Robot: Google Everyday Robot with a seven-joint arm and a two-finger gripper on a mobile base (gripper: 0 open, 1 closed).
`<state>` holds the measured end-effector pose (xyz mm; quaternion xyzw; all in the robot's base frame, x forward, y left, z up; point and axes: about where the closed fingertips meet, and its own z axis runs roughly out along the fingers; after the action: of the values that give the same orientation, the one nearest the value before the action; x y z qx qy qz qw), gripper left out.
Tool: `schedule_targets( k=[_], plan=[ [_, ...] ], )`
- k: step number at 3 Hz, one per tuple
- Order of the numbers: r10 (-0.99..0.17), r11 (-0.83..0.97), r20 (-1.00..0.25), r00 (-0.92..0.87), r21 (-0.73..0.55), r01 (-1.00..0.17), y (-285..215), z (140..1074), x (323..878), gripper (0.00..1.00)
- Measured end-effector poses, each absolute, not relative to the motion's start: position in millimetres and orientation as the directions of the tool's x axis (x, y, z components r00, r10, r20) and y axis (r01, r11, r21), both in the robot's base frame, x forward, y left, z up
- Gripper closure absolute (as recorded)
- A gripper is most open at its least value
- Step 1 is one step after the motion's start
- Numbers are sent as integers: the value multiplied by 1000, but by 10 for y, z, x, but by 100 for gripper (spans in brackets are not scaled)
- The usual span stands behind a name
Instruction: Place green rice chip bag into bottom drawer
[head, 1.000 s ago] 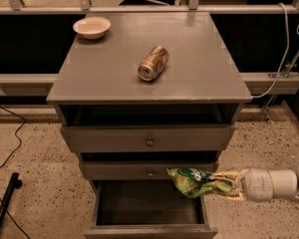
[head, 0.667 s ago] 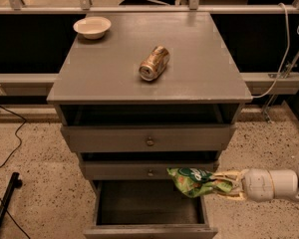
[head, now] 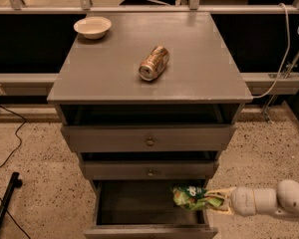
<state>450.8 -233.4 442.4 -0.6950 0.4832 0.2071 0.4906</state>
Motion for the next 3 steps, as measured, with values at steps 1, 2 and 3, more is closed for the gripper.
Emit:
schedule_targets(
  k=[1, 2, 3],
  plan=[
    [-497, -66, -750, 435, -468, -881, -2374, 3920, 4462, 100],
    [-484, -87, -751, 448, -468, -879, -2349, 3585, 4517, 100],
    [-470, -107, -749, 467, -476, -873, -2312, 3372, 4638, 100]
  ],
)
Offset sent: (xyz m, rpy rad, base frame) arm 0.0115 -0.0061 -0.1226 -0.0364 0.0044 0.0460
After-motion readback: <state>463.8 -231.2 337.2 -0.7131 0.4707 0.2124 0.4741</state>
